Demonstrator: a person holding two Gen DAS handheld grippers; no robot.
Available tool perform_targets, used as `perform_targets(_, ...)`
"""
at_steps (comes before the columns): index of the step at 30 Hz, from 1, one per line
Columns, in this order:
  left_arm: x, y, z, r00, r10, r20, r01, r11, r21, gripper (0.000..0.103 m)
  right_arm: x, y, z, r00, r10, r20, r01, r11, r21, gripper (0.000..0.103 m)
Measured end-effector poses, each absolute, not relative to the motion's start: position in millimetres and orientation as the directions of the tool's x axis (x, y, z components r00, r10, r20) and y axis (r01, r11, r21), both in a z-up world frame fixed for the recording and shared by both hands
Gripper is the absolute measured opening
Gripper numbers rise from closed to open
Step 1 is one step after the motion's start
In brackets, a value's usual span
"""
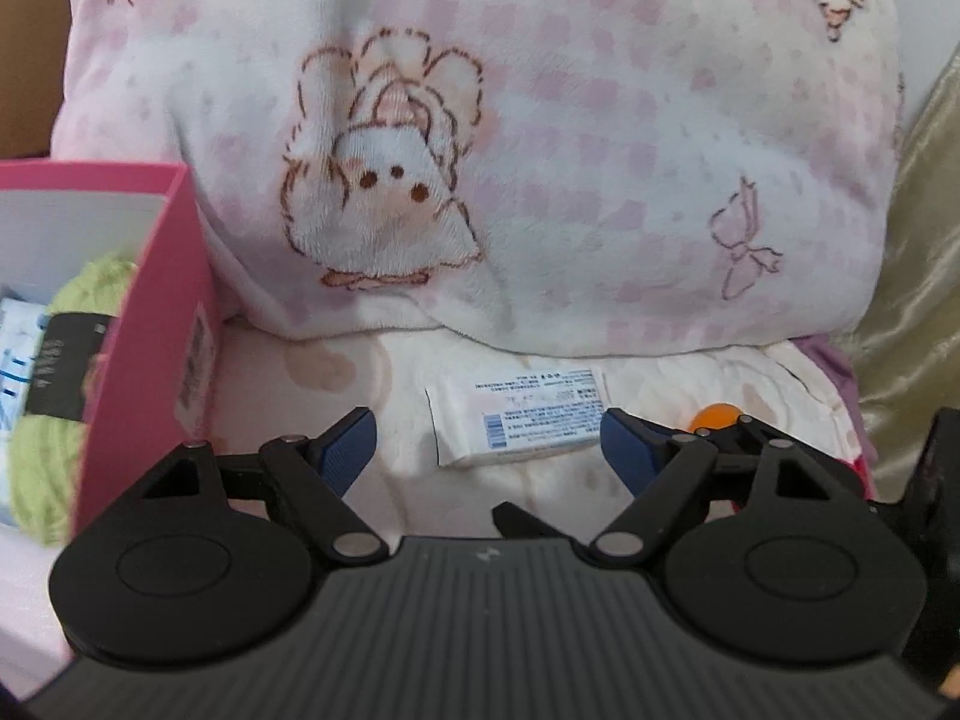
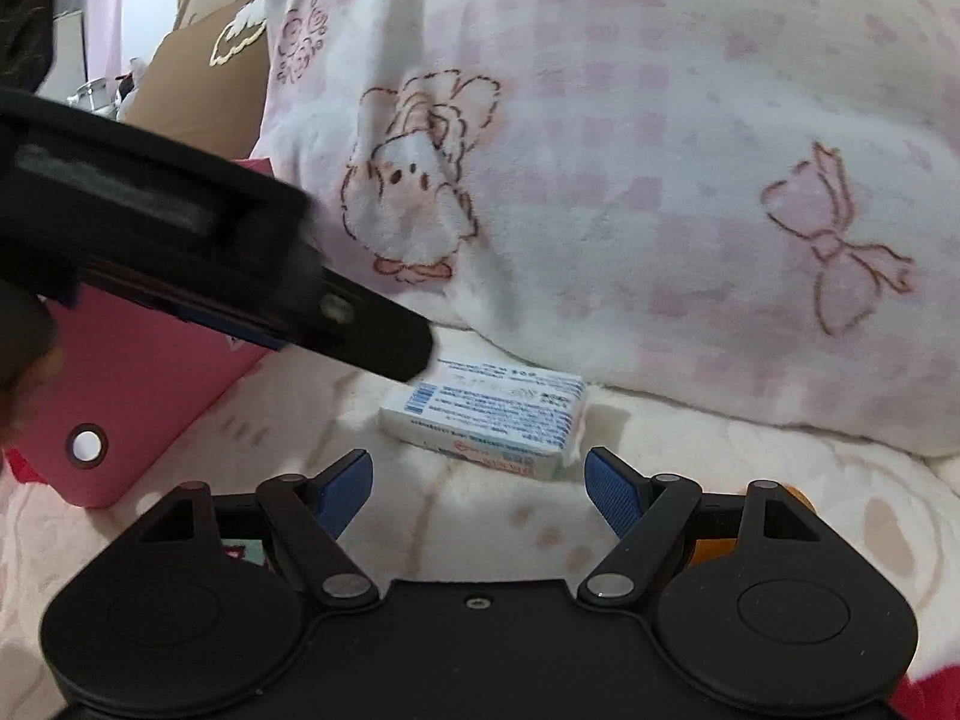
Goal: Organize objects
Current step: 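Close the right gripper on the white medicine box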
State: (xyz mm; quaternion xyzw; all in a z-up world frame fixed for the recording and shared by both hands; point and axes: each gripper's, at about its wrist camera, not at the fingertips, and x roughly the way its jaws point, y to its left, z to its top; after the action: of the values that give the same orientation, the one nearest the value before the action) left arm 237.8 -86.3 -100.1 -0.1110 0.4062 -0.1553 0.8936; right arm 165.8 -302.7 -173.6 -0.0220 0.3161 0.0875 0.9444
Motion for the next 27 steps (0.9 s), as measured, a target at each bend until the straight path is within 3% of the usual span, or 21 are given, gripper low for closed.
perform_targets(4, 256, -97, -115, 0.601, -0.371, -0.708, 0.173, 0.925, -0.338, 0.068, 179, -305, -184, 0.778, 0.113, -0.617, -0.135, 0.991, 0.012, 0.082)
perform_targets(7, 265, -97, -121, 0.592, -0.370, -0.716, 0.152, 0.924, -0.351, 0.064, 180, -298, -180, 0.779, 0.110, -0.617, -0.162, 0.986, -0.030, 0.082)
perform_targets(10, 268, -92, -125, 0.565, -0.407, -0.718, 0.153, 0.907, -0.393, 0.041, 180, -298, -176, 0.777, 0.142, -0.614, -0.182, 0.983, -0.003, 0.083)
perform_targets(13, 265, -90, -126, 0.535, -0.452, -0.714, 0.203, 0.889, -0.411, 0.034, 176, -304, -171, 0.784, 0.130, -0.607, -0.150, 0.988, 0.018, 0.084)
perform_targets(17, 250, -86, -122, 0.524, -0.487, -0.699, 0.188, 0.866, -0.463, 0.033, 162, -313, -161, 0.762, 0.175, -0.624, -0.165, 0.983, 0.075, 0.084)
perform_targets(21, 235, -90, -124, 0.480, -0.471, -0.741, 0.172, 0.878, -0.447, 0.033, 142, -311, -151, 0.742, 0.214, -0.635, -0.192, 0.976, 0.105, 0.084)
perform_targets(25, 221, -90, -132, 0.405, -0.539, -0.738, 0.158, 0.837, -0.524, 0.033, 123, -313, -148, 0.745, 0.195, -0.638, -0.166, 0.980, 0.106, 0.084)
perform_targets(27, 214, -94, -133, 0.390, -0.553, -0.736, 0.163, 0.829, -0.536, 0.033, 113, -323, -147, 0.748, 0.217, -0.628, -0.135, 0.975, 0.176, 0.084)
